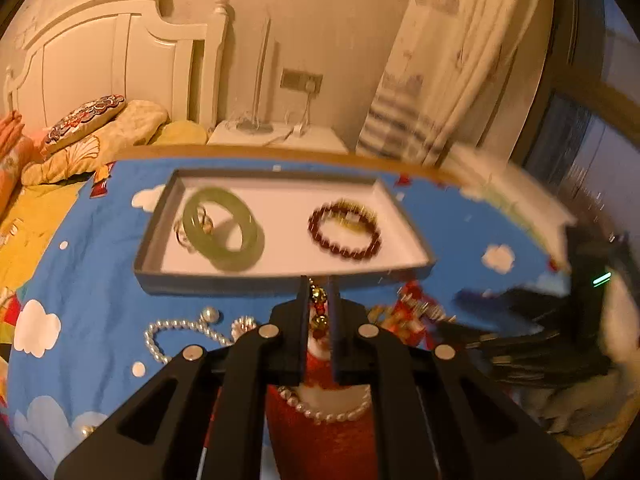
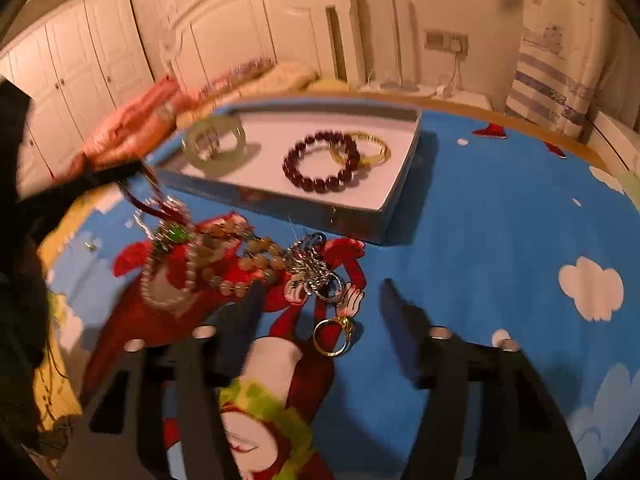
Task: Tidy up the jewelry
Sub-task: 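Grasp a red-cord pendant with the left tool while the right tool grasps a silver pendant chain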
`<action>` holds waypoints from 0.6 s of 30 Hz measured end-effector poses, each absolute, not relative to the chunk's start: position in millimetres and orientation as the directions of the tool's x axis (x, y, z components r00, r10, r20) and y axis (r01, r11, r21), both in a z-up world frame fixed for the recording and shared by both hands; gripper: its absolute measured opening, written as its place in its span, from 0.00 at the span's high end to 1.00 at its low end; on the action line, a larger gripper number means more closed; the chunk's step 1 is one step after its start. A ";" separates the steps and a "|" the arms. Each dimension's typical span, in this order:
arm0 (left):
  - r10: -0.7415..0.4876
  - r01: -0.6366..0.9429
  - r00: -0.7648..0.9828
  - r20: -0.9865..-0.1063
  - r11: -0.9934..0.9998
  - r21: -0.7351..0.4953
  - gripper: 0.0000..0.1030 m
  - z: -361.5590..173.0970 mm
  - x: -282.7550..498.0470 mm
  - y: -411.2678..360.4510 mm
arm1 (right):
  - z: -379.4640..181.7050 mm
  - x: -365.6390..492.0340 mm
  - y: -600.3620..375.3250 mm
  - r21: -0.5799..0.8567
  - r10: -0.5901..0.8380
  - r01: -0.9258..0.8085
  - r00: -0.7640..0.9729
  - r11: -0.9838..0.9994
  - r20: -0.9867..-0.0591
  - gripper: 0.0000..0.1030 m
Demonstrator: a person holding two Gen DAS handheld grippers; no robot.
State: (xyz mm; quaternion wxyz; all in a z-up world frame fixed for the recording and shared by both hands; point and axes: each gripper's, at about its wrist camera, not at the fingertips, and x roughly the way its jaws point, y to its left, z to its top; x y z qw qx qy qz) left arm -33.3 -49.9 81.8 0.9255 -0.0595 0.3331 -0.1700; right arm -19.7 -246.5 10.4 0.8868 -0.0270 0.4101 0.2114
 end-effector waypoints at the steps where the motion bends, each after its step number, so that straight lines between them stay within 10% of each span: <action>1: -0.372 0.281 0.725 -0.580 0.928 -0.245 0.92 88.4 -34.8 -45.7 | 8.1 -15.3 -242.2 0.106 0.338 -0.402 0.565 0.909 -0.753 0.54; 18: -0.321 0.235 0.777 -0.542 0.946 -0.224 0.92 115.1 -42.1 -33.5 | 13.6 -10.2 -245.4 0.152 0.424 -0.460 0.576 0.875 -0.699 0.80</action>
